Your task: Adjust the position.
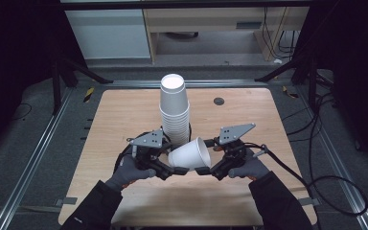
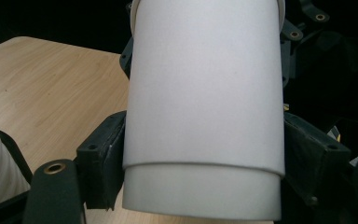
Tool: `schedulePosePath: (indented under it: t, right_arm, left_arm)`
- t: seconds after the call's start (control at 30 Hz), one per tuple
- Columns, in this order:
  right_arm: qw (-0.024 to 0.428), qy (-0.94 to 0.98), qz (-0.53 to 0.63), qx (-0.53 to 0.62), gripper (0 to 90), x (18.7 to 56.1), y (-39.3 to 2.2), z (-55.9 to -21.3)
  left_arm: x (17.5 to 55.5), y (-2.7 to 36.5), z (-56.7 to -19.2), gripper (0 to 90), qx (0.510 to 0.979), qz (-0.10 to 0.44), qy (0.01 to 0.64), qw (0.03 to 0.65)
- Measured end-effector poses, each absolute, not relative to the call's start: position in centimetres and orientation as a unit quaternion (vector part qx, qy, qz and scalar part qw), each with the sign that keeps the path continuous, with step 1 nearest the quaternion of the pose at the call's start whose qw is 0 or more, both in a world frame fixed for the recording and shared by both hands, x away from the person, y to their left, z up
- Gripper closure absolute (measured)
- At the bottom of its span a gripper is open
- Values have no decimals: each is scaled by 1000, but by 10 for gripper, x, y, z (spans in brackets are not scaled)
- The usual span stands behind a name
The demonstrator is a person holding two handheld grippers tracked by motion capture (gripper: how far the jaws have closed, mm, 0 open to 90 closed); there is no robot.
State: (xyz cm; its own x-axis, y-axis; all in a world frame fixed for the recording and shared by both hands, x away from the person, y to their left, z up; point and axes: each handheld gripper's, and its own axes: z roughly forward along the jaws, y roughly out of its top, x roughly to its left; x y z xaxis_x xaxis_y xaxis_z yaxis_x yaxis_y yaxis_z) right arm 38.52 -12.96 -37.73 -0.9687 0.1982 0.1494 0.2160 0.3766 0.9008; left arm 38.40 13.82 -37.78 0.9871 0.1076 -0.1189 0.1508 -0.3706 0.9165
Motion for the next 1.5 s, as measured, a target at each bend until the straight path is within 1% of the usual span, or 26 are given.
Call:
schedulePosePath:
  t: [0.37,0.93,1.5]
  right_arm:
    - [19,-835,-538,-117,99,385,-126,-381]
    - [25,-838,-533,-114,129,385,-127,-381]
    - [27,-838,-533,-115,106,386,-126,-382]
  left_arm:
    - [383,134,-379,229,832,-15,73,550]
    - [384,135,-382,219,831,-19,74,551]
    - [384,134,-384,228,833,-25,72,548]
